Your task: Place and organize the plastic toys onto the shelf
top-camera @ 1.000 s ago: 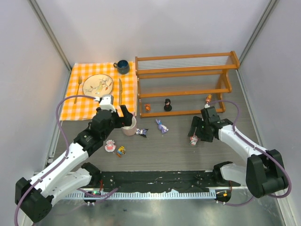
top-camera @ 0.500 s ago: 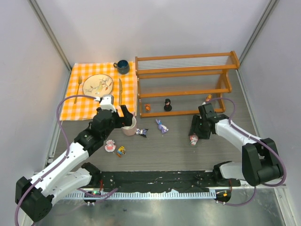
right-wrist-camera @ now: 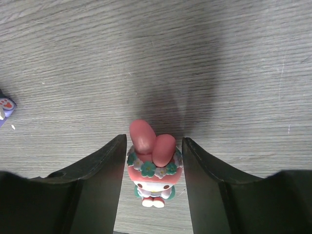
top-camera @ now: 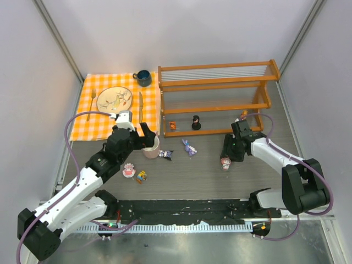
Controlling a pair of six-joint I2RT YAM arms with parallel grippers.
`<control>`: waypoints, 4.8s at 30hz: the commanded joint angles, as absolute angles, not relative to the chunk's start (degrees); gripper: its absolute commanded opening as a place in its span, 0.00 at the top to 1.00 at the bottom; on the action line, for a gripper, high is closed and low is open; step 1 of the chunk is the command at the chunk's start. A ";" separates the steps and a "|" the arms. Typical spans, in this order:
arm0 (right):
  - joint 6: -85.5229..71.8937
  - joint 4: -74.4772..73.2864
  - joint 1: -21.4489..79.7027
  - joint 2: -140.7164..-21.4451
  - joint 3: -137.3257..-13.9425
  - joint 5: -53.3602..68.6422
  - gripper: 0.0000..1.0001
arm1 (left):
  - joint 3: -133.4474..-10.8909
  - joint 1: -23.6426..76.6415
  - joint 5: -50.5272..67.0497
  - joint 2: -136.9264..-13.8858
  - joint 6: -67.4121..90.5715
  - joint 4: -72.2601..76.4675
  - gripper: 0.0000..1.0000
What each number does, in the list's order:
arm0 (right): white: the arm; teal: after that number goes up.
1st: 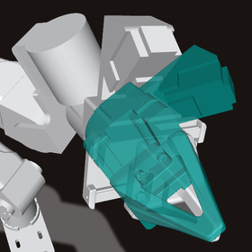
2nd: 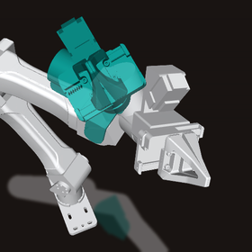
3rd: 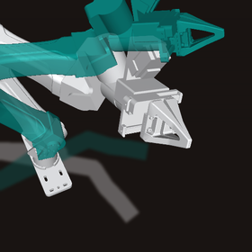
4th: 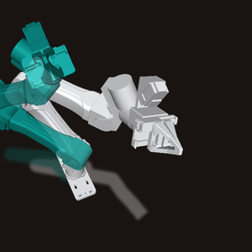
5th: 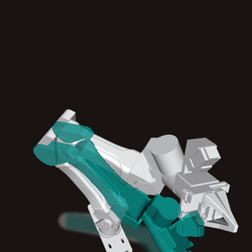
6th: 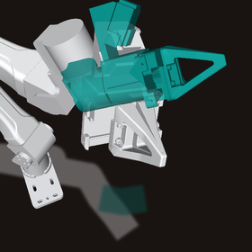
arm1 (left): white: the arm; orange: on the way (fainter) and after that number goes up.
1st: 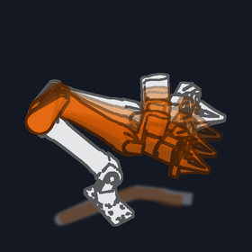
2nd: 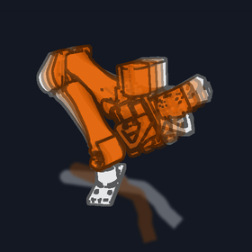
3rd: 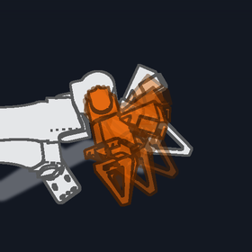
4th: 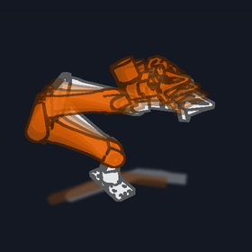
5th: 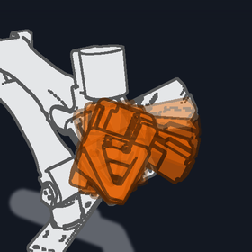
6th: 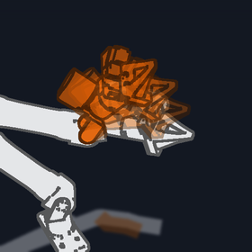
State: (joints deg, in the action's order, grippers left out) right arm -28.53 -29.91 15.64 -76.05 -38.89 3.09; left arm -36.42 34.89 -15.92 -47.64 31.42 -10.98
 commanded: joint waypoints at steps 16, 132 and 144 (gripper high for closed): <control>-27.60 -29.35 15.73 -75.94 -40.34 4.92 0.39 | -37.79 35.16 -14.50 -47.46 32.26 -9.67 0.00; -24.79 -17.18 24.96 -64.17 -39.56 -8.35 0.99 | -34.28 35.16 -14.15 -45.53 33.58 -8.35 0.00; -20.39 12.20 25.14 -54.06 -26.29 -10.11 0.99 | -32.70 35.24 -16.52 -46.06 31.99 -6.15 0.00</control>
